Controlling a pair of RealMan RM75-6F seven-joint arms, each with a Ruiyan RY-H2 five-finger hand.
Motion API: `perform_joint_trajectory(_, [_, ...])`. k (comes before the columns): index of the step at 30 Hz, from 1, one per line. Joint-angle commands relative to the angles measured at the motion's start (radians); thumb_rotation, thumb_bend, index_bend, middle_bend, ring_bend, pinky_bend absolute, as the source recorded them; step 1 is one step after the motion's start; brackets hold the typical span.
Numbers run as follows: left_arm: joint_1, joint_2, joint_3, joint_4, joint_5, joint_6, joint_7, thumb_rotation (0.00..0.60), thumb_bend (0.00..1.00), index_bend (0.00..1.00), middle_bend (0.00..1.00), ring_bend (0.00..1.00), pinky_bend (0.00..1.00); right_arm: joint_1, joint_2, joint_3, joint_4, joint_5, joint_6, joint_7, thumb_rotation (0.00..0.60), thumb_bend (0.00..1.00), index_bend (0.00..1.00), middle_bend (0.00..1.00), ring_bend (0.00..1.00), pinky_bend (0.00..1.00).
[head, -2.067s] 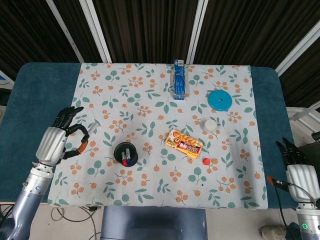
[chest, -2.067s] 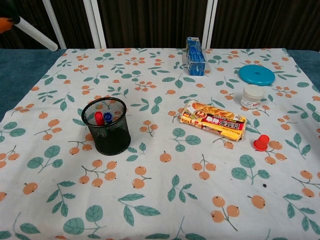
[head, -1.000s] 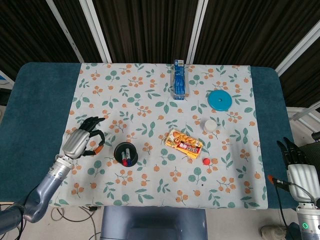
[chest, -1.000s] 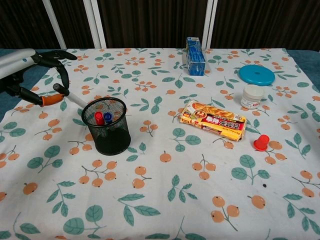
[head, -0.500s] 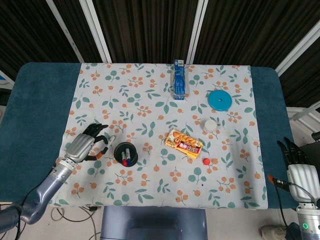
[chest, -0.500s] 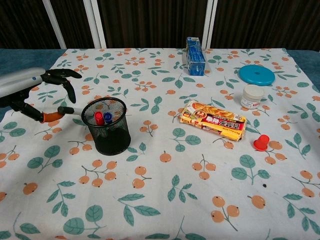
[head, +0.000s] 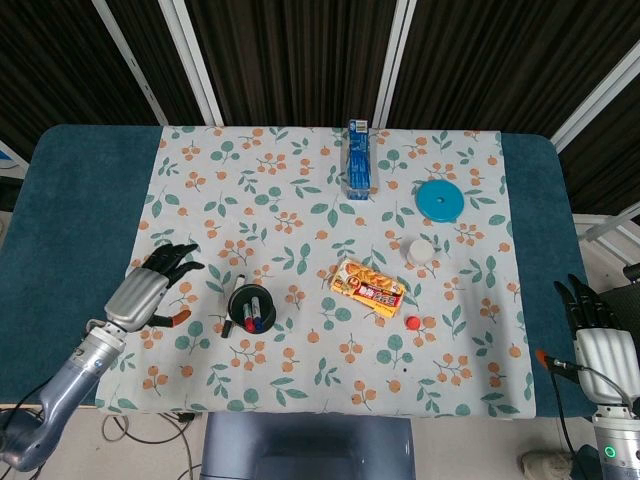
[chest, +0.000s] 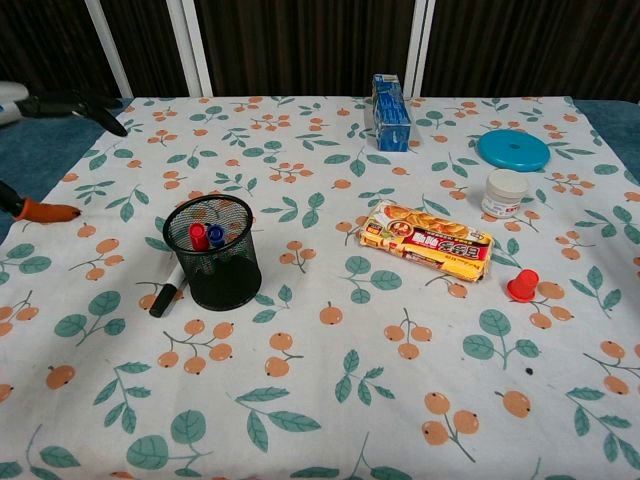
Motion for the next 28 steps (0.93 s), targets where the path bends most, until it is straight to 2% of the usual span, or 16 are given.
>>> perform_joint_trajectory(1, [0.075,0.102,-0.006,-0.135,-0.026,0.111,0.163,0.600,0.20,0.19,0.01,0.00,0.00,0.000,0.000,0.000,-0.001,0.000,-0.001,-0.001,0.600,0.10,0.10,0.02,0.10,0.20])
perform_joint_trajectory(8, [0.234,0.159,0.016,-0.234,-0.043,0.327,0.292,0.600,0.20,0.17,0.03,0.00,0.00,0.001,0.005,-0.003,-0.002,-0.004,-0.005,0.000,0.600,0.10,0.10,0.02,0.09,0.20])
perform_joint_trajectory(12, [0.315,0.160,0.046,-0.228,-0.038,0.407,0.279,0.600,0.20,0.17,0.03,0.00,0.00,0.002,0.005,-0.004,0.000,-0.008,-0.003,0.002,0.600,0.10,0.10,0.02,0.09,0.20])
perform_joint_trajectory(16, [0.357,0.146,0.054,-0.171,-0.030,0.438,0.193,0.600,0.20,0.17,0.03,0.00,0.00,0.002,0.004,-0.004,0.002,-0.012,-0.001,-0.001,0.600,0.10,0.10,0.02,0.09,0.20])
perform_joint_trajectory(21, [0.371,0.128,0.050,-0.105,-0.031,0.425,0.121,0.600,0.20,0.17,0.03,0.00,0.00,0.003,0.003,-0.004,0.005,-0.012,0.000,-0.003,0.600,0.10,0.10,0.02,0.09,0.20])
perform_joint_trajectory(28, [0.376,0.128,0.040,-0.080,-0.021,0.411,0.092,0.600,0.20,0.17,0.03,0.00,0.00,0.004,0.000,-0.004,0.009,-0.018,0.003,-0.004,0.600,0.10,0.10,0.02,0.09,0.19])
